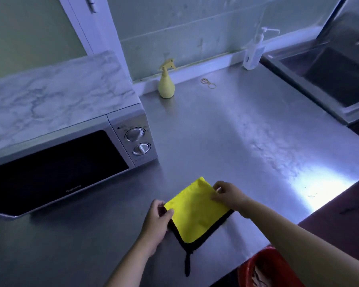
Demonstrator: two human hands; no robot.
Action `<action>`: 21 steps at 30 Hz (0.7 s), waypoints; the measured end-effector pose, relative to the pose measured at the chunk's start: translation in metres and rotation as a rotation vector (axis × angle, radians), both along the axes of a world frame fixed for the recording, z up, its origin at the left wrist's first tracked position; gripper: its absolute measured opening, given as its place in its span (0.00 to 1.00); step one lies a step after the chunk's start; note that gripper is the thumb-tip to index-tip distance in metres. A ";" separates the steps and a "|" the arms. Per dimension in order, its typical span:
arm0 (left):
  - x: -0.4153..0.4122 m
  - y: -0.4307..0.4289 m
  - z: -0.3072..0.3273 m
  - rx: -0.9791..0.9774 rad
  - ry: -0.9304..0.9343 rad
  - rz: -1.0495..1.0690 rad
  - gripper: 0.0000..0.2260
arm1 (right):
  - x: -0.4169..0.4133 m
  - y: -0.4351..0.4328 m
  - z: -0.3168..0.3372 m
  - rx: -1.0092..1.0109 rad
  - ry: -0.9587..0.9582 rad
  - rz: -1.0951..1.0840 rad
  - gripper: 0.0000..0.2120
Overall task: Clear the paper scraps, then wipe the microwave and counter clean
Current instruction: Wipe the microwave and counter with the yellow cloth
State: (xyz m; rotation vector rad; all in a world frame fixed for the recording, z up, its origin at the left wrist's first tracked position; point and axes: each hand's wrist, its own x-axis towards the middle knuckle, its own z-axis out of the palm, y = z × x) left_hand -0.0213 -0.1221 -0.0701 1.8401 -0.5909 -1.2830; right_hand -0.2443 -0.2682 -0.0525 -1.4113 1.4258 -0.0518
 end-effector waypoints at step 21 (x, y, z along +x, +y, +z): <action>-0.074 -0.415 0.018 -0.127 0.259 0.067 0.15 | -0.083 -0.391 0.017 -0.193 -0.251 -0.075 0.18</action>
